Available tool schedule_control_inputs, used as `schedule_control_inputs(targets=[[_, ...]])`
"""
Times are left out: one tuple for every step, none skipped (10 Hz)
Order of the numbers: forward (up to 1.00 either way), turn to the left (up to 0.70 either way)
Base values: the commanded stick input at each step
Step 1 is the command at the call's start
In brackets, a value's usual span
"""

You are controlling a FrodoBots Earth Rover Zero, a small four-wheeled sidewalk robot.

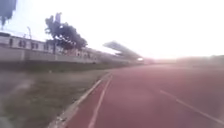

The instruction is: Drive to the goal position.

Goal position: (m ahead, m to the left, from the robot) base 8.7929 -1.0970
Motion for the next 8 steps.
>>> schedule_control_inputs(targets=[[0.7,-0.28],[0.7,-0.23],[0.7,-0.06],[0.7,0.0],[0.7,0.0],[0.7,0.0],[0.7,0.0],[0.7,0.0]])
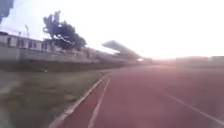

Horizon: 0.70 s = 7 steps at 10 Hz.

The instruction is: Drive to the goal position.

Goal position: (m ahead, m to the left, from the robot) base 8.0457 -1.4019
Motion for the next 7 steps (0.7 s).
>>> schedule_control_inputs(targets=[[0.7,0.0],[0.7,-0.09],[0.7,-0.32],[0.7,-0.13],[0.7,0.0],[0.7,0.0],[0.7,0.0]])
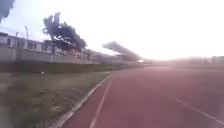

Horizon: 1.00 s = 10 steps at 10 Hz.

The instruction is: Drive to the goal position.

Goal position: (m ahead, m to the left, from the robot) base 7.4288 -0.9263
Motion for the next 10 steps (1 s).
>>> schedule_control_inputs(targets=[[0.7,0.0],[0.7,-0.28],[0.7,-0.05],[0.7,0.0],[0.7,0.0],[0.7,0.0],[0.7,-0.19],[0.7,-0.35],[0.7,-0.35],[0.7,-0.11]])
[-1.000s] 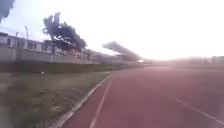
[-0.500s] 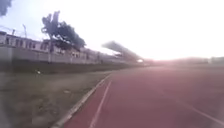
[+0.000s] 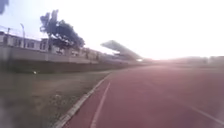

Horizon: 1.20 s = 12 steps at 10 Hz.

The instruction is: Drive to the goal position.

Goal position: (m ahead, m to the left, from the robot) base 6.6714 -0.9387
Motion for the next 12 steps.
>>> schedule_control_inputs(targets=[[0.7,0.0],[0.7,-0.33],[0.7,-0.13],[0.7,0.0],[0.7,0.0],[0.7,0.0],[0.7,-0.35],[0.7,-0.35],[0.7,-0.35],[0.7,-0.35],[0.7,-0.02],[0.7,-0.25]])
